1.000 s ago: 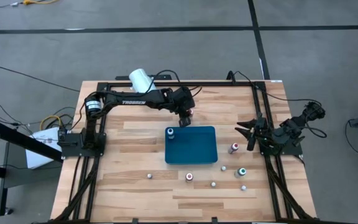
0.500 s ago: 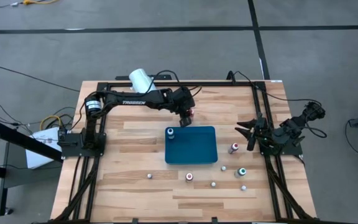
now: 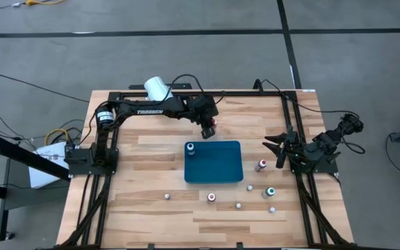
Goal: Pick & Place food coloring
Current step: Put the large orange food coloring bottle into the blue bin
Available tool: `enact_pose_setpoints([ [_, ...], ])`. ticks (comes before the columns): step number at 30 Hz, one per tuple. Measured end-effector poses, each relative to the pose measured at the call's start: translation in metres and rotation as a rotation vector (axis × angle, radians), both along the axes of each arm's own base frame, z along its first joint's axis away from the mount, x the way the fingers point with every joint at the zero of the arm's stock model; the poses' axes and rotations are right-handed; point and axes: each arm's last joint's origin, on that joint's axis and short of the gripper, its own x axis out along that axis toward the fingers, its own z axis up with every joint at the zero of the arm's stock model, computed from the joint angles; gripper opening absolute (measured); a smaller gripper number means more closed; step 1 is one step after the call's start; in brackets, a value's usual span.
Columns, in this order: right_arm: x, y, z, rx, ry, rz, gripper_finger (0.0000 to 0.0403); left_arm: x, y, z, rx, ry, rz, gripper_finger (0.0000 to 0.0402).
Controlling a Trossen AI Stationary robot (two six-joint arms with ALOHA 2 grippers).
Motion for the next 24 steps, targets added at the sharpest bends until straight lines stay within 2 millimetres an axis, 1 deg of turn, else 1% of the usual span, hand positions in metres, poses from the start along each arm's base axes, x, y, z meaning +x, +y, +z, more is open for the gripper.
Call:
enact_pose_setpoints([
  [3,0.000,0.000,0.000,0.000,0.000,0.000,0.0120,0.001,0.003,0.008,0.001,-0.006,0.007,0.0098],
  [7,0.000,0.000,0.000,0.000,0.000,0.000,0.0120,0.001,0.007,0.027,-0.002,0.005,0.015,0.0099],
  [12,0.000,0.000,0.000,0.000,0.000,0.000,0.0120,0.001,0.011,0.062,-0.006,-0.006,0.032,0.0099],
  [16,0.000,0.000,0.000,0.000,0.000,0.000,0.0120,-0.001,0.010,0.093,-0.014,-0.026,0.046,0.0099],
  [24,0.000,0.000,0.000,0.000,0.000,0.001,0.0120,-0.014,0.004,0.149,-0.047,-0.061,0.054,0.0099],
])
